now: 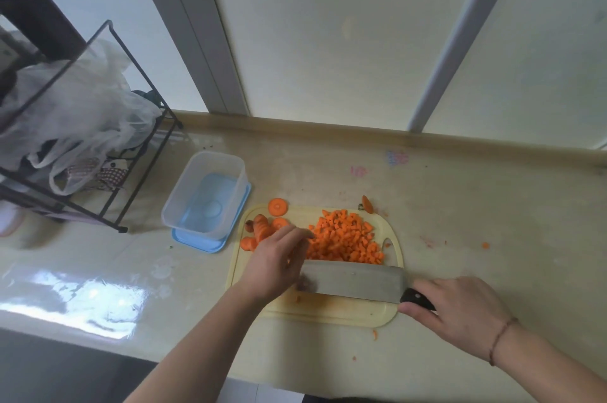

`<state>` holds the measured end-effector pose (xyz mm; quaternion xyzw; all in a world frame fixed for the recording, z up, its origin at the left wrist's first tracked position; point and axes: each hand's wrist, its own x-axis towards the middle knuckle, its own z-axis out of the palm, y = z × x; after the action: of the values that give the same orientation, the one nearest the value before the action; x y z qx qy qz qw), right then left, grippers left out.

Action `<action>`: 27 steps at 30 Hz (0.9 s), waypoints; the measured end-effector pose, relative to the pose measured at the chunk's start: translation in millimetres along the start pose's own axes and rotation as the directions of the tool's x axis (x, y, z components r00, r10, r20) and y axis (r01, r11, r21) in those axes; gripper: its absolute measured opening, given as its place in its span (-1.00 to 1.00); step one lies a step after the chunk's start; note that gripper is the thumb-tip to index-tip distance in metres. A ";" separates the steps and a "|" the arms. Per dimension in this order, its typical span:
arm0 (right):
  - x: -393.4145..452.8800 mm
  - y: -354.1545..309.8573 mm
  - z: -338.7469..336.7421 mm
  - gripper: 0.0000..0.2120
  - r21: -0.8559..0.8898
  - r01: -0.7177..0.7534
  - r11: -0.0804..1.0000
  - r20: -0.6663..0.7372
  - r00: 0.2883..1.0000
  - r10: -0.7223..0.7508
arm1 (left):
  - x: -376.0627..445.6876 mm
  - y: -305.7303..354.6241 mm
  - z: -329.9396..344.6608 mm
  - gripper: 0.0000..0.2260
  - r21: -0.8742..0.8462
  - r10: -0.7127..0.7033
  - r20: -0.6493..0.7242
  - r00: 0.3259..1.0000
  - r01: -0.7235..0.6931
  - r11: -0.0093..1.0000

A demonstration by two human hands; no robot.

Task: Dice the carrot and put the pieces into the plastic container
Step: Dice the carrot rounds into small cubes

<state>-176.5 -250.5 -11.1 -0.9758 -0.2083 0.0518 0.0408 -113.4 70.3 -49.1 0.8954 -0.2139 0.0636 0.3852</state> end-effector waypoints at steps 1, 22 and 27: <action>-4.6 3.6 4.0 -0.34 -0.011 -0.020 1.000 -0.032 0.999 0.019 | -12.8 -3.0 -3.3 -0.85 -0.006 0.030 -0.041 0.999 -0.031 1.000; -25.7 10.9 3.7 -0.34 0.197 -0.299 0.934 -0.028 0.950 0.310 | -78.7 -16.9 16.1 -0.85 0.134 0.325 0.347 0.880 -0.389 0.911; -26.5 6.2 4.9 -0.36 0.186 -0.301 0.935 0.005 0.952 0.305 | -74.3 -16.9 14.1 -0.80 0.129 0.335 0.375 0.864 -0.407 0.905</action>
<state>-198.7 -266.7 -14.4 -0.9888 -0.0494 0.0648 0.1252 -173.7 95.4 -90.8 0.8689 -0.4390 0.0010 0.2288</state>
